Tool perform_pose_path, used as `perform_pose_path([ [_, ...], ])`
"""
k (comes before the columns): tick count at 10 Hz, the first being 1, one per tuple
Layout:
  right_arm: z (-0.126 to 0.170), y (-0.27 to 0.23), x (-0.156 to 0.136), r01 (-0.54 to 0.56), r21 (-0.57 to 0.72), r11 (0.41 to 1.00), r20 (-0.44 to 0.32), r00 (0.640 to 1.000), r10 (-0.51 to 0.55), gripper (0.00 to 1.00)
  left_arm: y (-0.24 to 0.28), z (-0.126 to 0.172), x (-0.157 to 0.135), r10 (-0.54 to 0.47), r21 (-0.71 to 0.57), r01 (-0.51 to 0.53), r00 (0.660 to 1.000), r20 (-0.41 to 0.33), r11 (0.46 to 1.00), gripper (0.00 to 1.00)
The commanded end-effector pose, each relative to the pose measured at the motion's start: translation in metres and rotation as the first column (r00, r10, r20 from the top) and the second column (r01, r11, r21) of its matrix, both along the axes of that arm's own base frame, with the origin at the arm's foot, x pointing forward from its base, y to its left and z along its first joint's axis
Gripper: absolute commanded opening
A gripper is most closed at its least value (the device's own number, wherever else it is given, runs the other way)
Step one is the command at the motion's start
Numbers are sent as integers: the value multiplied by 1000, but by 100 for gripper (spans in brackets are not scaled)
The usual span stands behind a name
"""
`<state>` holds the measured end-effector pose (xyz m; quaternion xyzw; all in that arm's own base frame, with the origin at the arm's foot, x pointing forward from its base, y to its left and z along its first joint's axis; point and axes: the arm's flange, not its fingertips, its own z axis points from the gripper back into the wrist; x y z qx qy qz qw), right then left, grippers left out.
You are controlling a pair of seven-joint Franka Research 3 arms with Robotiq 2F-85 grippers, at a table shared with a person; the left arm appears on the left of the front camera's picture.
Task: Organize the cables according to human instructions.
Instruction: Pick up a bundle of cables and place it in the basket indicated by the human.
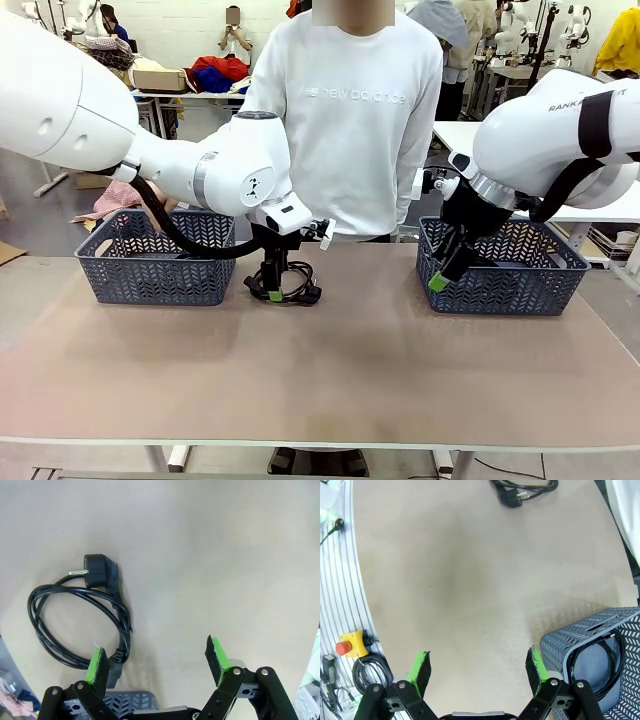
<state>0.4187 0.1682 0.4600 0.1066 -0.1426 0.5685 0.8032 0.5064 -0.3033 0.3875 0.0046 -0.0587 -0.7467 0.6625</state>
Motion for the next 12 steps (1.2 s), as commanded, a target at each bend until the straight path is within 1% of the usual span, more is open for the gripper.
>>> perform_pose_path([
  [1, 3, 1, 1, 0, -1, 1000, -2, 1000, 0, 100, 4, 0, -1, 4, 7, -4, 1000, 1, 1000, 100],
  [2, 3, 1, 1, 0, -1, 1000, -2, 1000, 0, 100, 0, 0, 0, 0, 0, 0, 1000, 0, 1000, 100],
  [3, 3, 1, 1, 0, -1, 1000, -2, 1000, 0, 100, 4, -9, 14, -5, 6, 5, 1000, 7, 1000, 100],
  [4, 3, 1, 1, 0, -1, 1000, -2, 1000, 0, 100, 5, -14, 22, -11, 20, 11, 1000, 10, 1000, 100],
  [5, 3, 1, 1, 0, -1, 1000, -2, 1000, 0, 100, 6, -20, 32, -30, 26, 30, 1000, 0, 999, 100],
  [8, 3, 1, 1, 0, -1, 1000, -2, 1000, 0, 100, 4, -35, 55, -44, 46, 45, 999, -22, 998, 100],
  [10, 3, 1, 1, 0, -1, 1000, -2, 1000, 0, 100, 4, -45, 63, -46, 51, 49, 997, -68, 997, 100],
  [12, 3, 1, 1, 0, -1, 1000, -2, 1000, 0, 100, 5, -49, 63, -61, 59, 68, 992, -110, 996, 100],
])
